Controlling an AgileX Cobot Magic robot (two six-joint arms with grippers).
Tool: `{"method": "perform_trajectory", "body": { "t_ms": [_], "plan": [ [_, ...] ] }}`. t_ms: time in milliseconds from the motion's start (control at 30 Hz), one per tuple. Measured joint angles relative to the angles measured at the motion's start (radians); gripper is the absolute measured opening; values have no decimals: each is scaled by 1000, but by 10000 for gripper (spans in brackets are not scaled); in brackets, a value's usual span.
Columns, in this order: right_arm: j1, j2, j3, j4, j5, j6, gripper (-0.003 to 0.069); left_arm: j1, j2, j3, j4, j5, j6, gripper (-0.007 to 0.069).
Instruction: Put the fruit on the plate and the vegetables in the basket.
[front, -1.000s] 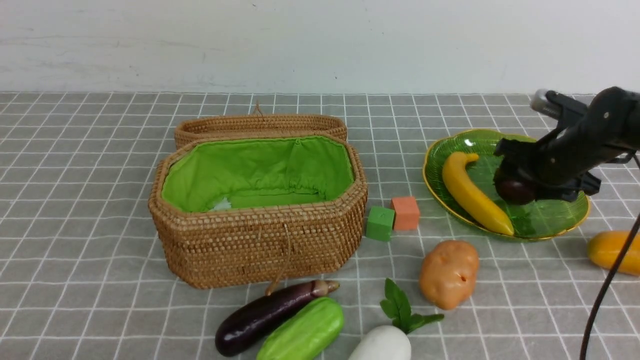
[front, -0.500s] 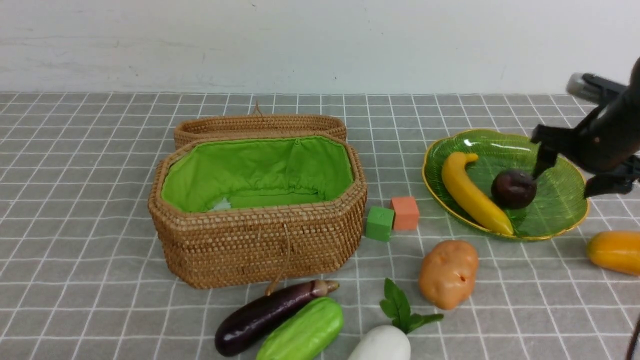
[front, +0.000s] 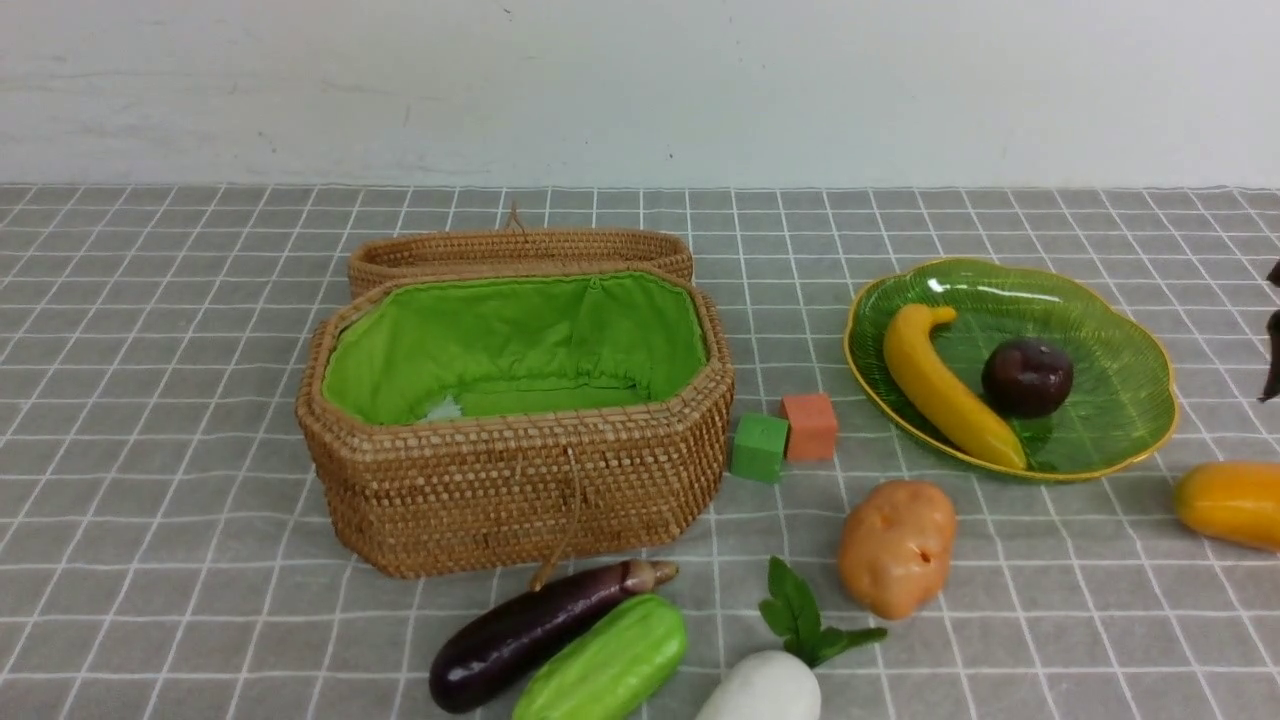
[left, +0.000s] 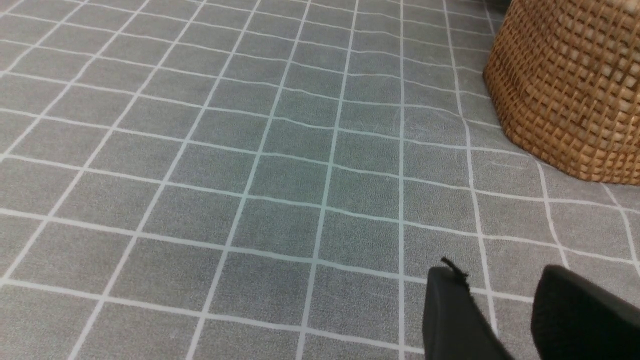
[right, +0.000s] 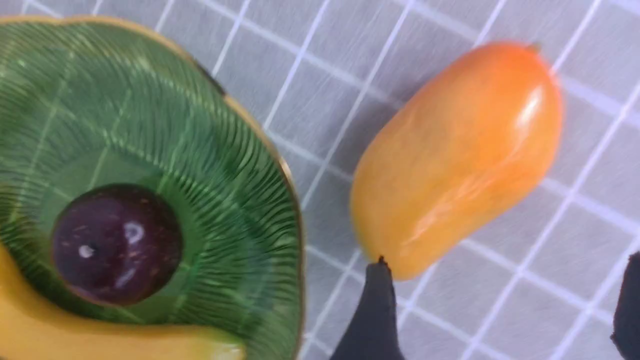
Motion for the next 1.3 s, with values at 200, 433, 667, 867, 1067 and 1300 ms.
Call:
{"method": "perform_trajectory", "body": {
  "t_ms": [200, 433, 667, 867, 1067, 1300],
  "plan": [
    [-43, 48, 23, 41, -27, 204, 588, 0, 0, 0, 0, 0, 0, 239],
    [-49, 83, 24, -18, -79, 348, 588, 0, 0, 0, 0, 0, 0, 239],
    [-49, 167, 24, -46, -116, 362, 588, 0, 0, 0, 0, 0, 0, 239],
    [-49, 252, 24, -39, -127, 312, 585, 0, 0, 0, 0, 0, 0, 239],
    [-49, 222, 25, -74, -120, 227, 518, 0, 0, 0, 0, 0, 0, 239],
    [-49, 66, 25, -135, -191, -8, 518, 0, 0, 0, 0, 0, 0, 239]
  ]
}}
